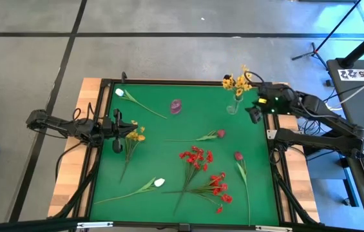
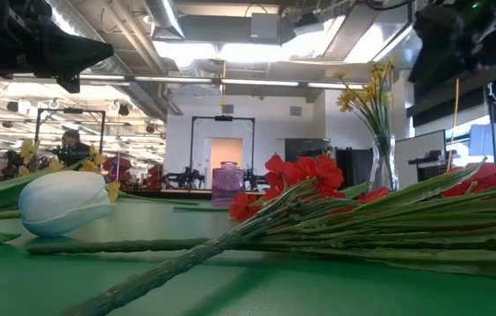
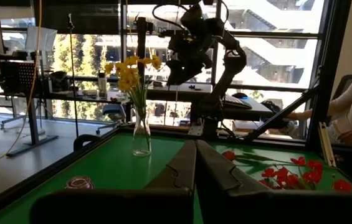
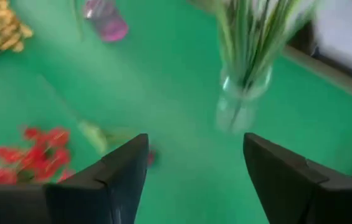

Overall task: Sort flowers into vase by color
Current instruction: Put the yellow flowers into the transparent vase

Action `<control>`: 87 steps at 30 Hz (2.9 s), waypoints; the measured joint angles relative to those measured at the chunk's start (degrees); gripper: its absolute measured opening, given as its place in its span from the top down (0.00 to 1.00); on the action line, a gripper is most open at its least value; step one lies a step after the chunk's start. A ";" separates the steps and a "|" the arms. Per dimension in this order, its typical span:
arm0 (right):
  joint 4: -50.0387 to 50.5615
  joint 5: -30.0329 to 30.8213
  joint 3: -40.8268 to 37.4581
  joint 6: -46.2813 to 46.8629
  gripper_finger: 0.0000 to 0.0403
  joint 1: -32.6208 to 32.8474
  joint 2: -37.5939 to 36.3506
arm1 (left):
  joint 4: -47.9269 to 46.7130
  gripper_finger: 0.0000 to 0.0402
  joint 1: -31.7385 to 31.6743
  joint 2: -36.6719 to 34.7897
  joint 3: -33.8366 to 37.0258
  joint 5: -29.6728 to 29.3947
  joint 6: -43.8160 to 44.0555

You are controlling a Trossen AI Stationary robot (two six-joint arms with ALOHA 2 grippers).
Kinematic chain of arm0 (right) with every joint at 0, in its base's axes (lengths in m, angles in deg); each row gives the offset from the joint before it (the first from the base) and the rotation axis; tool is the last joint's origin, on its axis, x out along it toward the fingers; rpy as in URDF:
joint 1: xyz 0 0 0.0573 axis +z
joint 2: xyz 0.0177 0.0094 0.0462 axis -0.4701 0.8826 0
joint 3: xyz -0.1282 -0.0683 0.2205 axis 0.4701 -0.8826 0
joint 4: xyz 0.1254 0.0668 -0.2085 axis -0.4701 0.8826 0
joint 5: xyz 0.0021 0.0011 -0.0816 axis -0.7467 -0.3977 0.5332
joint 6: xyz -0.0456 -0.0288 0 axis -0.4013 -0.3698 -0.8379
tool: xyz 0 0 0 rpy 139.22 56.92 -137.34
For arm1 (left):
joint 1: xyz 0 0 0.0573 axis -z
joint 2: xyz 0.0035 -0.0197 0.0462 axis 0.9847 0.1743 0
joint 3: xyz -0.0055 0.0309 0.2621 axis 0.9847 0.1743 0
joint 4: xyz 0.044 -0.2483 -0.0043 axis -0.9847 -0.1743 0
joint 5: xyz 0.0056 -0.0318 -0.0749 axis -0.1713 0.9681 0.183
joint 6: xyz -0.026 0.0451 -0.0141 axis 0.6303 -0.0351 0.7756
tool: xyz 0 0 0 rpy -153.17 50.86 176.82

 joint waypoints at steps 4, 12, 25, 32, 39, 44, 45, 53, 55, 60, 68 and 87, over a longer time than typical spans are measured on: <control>7.07 -4.50 0.60 5.56 0.36 0.09 -0.66 | 0.02 1.00 0.00 0.01 0.00 0.00 0.00; 12.90 -13.46 -5.03 13.70 0.36 0.09 -5.79 | 0.00 1.00 -0.01 0.01 0.01 -0.01 0.00; 2.70 -14.02 -10.81 18.05 0.36 0.09 -8.87 | 0.01 1.00 0.01 -0.02 -0.01 -0.01 0.00; -20.55 -23.16 -10.85 8.54 0.36 0.34 -11.22 | 0.02 1.00 -0.01 -0.01 0.01 -0.01 0.01; -37.53 -17.12 -10.81 6.74 0.36 10.57 -11.35 | 0.02 1.00 0.00 0.01 0.00 -0.01 0.01; -37.91 -3.91 -10.81 4.02 0.36 22.72 -6.70 | 0.01 1.00 0.00 -0.01 0.00 -0.01 0.01; -38.02 -1.31 -10.83 3.94 0.36 25.14 -5.17 | 0.02 1.00 0.01 -0.02 0.02 0.00 0.01; -37.45 9.13 -10.85 7.64 0.36 39.88 6.38 | -0.01 1.00 0.00 0.00 0.00 0.00 0.01; -37.06 9.85 -10.85 11.50 0.36 42.01 8.36 | 0.00 1.00 0.01 0.01 -0.01 -0.01 0.01; -31.07 10.28 -10.85 23.93 0.36 46.89 12.11 | 0.04 1.00 0.01 -0.01 -0.01 -0.01 0.01; -20.27 8.63 -10.85 40.13 0.36 52.97 15.31 | 0.02 1.00 -0.01 0.00 0.02 -0.01 0.01; -19.45 14.90 -10.83 39.97 0.36 55.91 15.68 | 0.02 1.00 0.00 -0.02 -0.01 0.01 0.01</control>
